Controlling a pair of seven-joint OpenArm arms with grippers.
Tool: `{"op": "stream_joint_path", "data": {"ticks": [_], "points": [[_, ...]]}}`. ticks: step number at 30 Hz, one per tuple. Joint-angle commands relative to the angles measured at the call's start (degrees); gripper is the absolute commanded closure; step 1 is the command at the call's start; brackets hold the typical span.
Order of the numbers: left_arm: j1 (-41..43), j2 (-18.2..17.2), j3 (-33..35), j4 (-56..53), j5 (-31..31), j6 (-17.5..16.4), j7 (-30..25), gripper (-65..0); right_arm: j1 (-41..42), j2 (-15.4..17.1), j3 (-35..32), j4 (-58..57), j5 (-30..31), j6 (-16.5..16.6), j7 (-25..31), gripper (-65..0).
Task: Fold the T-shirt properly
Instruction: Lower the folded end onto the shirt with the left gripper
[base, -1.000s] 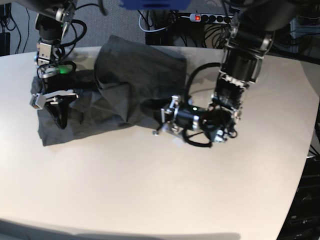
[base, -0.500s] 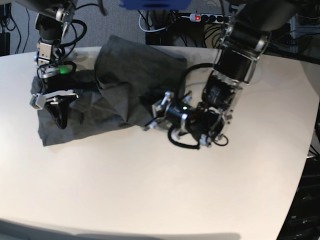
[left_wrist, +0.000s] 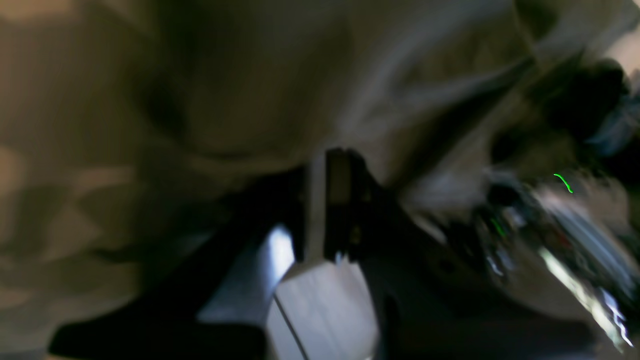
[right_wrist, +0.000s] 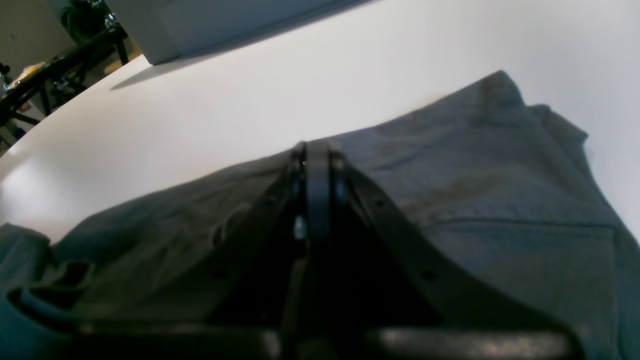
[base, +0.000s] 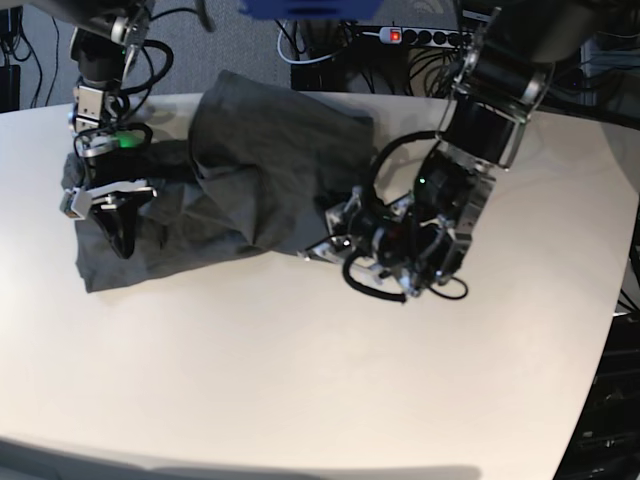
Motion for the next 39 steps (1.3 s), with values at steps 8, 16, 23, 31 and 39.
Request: {"op": "stream_joint_path", "data": {"ticks": [8,16,23,31,39], "points": [[-1.3,1.5,1.4,1.7,-1.2,0.9,1.0,-4.7,-2.0,-1.3,-0.7,-2.2,-8.7,-2.9,-13.4,-0.4],[-1.3,2.2,7.3,1.5,-1.0,1.0,1.0,-4.7,-1.9,-1.3,-0.8,-2.2,-8.7,-2.9,-13.4,-0.4],[-1.4,2.1,10.4,-2.8,4.7,0.8,0.5,-4.7,-2.1,-1.3,-0.8,-2.2,-8.7,-2.9,-13.4,-0.4],[-1.2,0.5,10.5,-3.7,8.9,0.5,1.0,-4.7,-2.3,-1.3,-0.7,-2.2,-8.6,-2.9,-13.4,-0.4],[-1.1,-5.4,10.5,-3.5,8.5,0.4,0.8,-4.8,-2.1,-1.2,-0.7,-2.2,-8.5,-2.9,-13.4,-0.7]]}}
